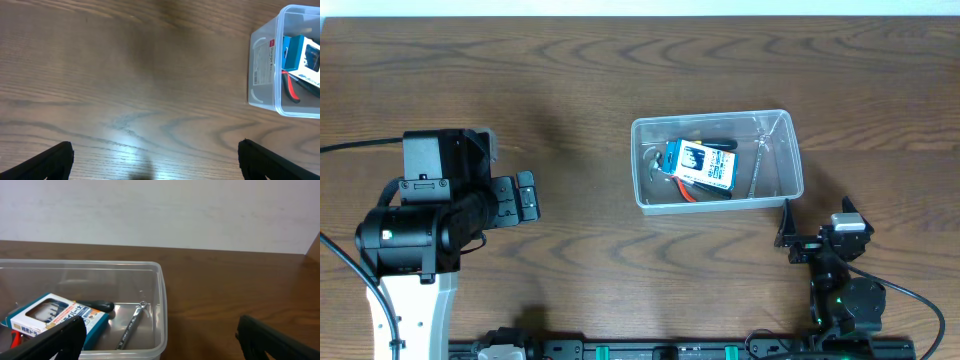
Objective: Pack container
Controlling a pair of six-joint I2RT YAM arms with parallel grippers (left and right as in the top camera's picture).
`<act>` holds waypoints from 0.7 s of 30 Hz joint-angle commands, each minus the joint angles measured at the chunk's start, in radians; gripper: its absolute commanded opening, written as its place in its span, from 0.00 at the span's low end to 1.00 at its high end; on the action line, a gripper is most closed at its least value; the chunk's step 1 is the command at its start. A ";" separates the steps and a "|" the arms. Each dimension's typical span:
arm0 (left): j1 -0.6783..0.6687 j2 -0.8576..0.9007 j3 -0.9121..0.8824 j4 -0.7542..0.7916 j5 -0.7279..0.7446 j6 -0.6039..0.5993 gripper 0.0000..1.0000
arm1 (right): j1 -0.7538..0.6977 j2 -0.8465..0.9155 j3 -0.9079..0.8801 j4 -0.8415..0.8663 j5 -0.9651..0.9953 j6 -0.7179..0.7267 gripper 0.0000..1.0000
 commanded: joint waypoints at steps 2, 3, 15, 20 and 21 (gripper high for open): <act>0.005 -0.003 0.012 0.000 -0.016 -0.009 0.98 | -0.010 -0.007 -0.002 -0.005 0.006 -0.015 0.99; 0.005 -0.004 0.012 0.000 -0.016 -0.009 0.98 | -0.010 -0.007 -0.002 -0.005 0.006 -0.015 0.99; -0.011 -0.315 -0.161 0.166 0.001 -0.034 0.98 | -0.010 -0.007 -0.002 -0.005 0.006 -0.015 0.99; -0.027 -0.526 -0.397 0.541 0.004 -0.114 0.98 | -0.010 -0.007 -0.002 -0.005 0.006 -0.015 0.99; -0.027 -0.568 -0.454 0.623 0.004 -0.119 0.98 | -0.010 -0.007 -0.002 -0.005 0.006 -0.015 0.99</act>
